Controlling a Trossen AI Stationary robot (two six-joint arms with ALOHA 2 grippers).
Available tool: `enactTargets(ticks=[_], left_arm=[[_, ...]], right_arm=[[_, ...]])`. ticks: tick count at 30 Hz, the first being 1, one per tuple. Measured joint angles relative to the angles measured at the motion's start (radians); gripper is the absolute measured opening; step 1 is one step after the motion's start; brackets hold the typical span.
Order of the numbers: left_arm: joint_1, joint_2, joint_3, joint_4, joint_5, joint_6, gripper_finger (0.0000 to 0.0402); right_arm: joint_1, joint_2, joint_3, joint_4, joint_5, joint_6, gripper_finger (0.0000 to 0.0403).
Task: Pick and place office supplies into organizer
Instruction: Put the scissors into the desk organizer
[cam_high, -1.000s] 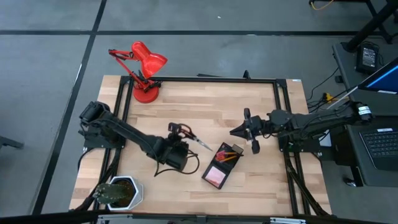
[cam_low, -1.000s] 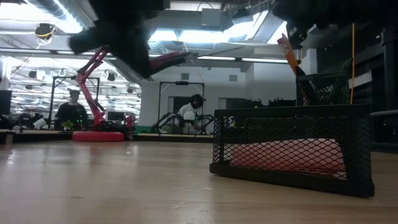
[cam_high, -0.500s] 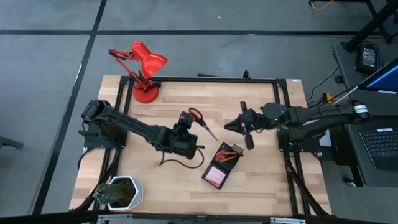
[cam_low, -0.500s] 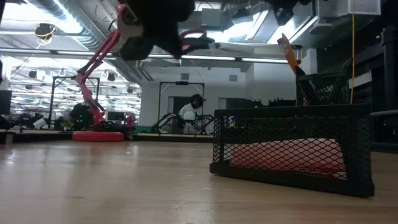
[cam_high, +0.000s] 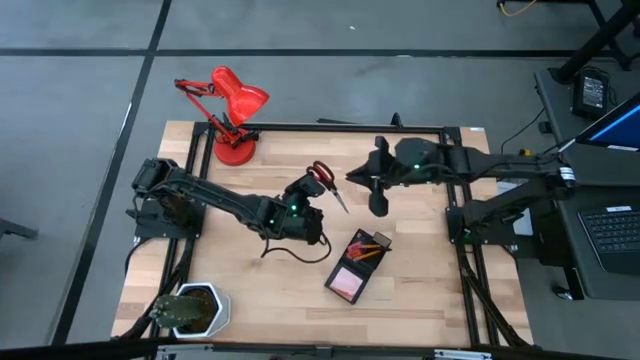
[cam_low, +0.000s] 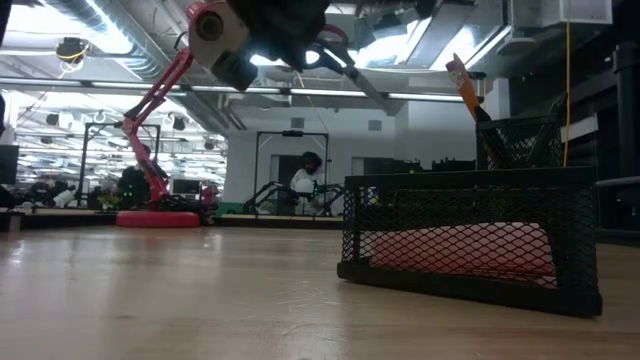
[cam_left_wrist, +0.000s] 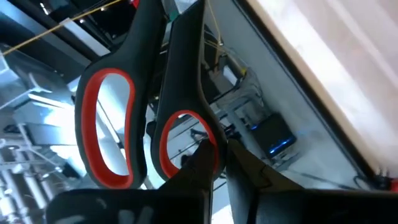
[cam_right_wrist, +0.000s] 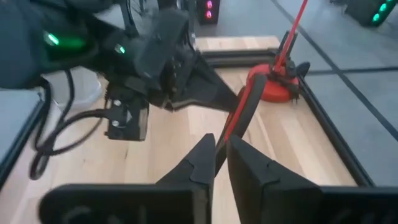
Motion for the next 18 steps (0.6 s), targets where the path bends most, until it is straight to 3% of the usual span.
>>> enactTargets(ticks=[13, 18], left_arm=[[0.004, 0.0, 0.0, 0.084, -0.006, 0.106, 0.0014], [0.003, 0.0, 0.0, 0.085, -0.005, 0.109, 0.0014]], right_arm=[[-0.053, 0.076, 0.016, 0.047, -0.004, 0.006, 0.017], [-0.084, 0.09, 0.016, 0.067, -0.069, 0.034, 0.0202]])
